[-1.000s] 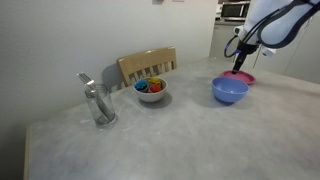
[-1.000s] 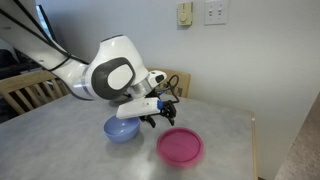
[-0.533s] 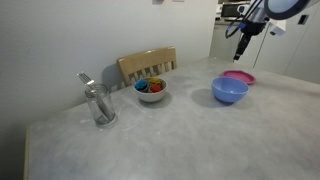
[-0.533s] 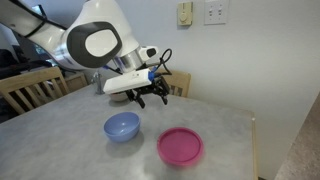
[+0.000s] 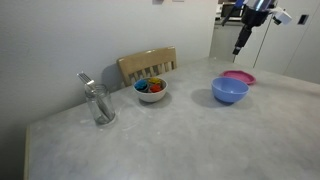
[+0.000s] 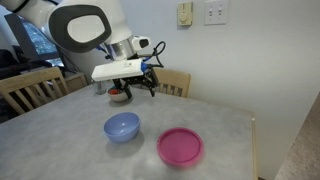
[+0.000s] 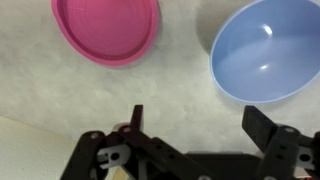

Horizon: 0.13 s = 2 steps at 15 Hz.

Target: Remove the lid from the bowl and put it on the table

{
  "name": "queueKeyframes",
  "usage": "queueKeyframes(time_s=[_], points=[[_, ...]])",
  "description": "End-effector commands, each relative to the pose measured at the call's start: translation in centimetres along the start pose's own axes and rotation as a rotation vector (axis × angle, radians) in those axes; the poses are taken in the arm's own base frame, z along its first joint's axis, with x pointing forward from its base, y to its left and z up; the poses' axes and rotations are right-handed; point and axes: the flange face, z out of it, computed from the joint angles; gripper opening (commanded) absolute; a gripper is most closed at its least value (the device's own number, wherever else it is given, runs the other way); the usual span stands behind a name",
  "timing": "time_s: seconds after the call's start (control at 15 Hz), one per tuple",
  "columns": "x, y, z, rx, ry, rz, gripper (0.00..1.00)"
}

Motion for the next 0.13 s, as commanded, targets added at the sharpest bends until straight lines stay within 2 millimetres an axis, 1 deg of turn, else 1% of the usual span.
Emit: queueKeyframes(time_s=[0.0, 0.07], points=[[0.08, -0.11, -0.01, 0.000, -0.002, 0.001, 1.00], [0.13, -0.17, 0.02, 0.000, -0.002, 0.000, 1.00]])
